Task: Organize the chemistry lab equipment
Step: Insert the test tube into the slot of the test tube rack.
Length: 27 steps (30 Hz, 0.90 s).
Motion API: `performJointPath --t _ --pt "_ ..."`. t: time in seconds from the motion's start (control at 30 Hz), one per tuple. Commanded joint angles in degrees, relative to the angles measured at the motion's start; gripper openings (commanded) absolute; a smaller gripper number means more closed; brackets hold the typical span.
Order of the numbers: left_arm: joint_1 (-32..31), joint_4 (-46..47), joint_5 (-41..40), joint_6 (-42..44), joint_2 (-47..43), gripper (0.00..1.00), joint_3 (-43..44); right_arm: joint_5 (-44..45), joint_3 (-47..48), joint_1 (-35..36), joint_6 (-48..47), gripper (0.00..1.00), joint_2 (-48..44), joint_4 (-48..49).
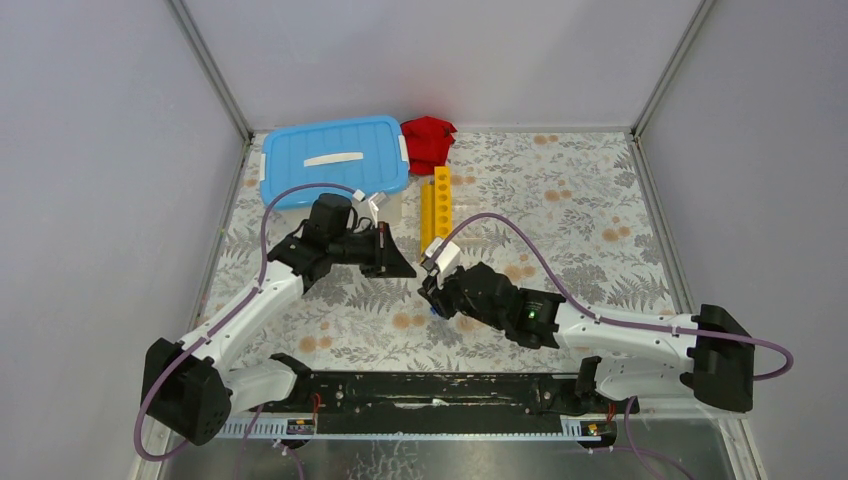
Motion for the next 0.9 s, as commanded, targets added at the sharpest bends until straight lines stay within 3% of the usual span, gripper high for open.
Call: performJointPath --t 0.0,0.1,0.27,0.5,0.73,0.87 --pt "0.25 3.41 -4.40 -0.19 -0.15 0.08 2.67 0.39 0.46 -0.30 -0.17 0.40 -2.68 3.22" --pt "0.25 1.31 -7.57 0.75 0.44 0.08 5.98 1.36 -0.05 -0.30 0.27 0.54 -4.31 2.93" --pt "0.18 -1.65 -14.62 2.89 1.06 0.08 11.49 4.30 0.19 -0.29 1.84 0.66 -5.65 1.35" --pt "-2.37 -9.71 -27.65 8.14 5.87 0.03 25.05 13.37 1.10 -0.23 4.95 0.74 -8.80 -1.68" --pt "-4.36 -11.07 -33.75 9.07 9.99 0.00 32.96 23.78 1.49 -0.24 7.27 0.77 -10.62 -5.94" --pt "-7.35 -11.79 -37.52 8.99 14.35 0.00 38.47 31.87 0.28 -0.24 9.34 0.83 -13.15 -7.16"
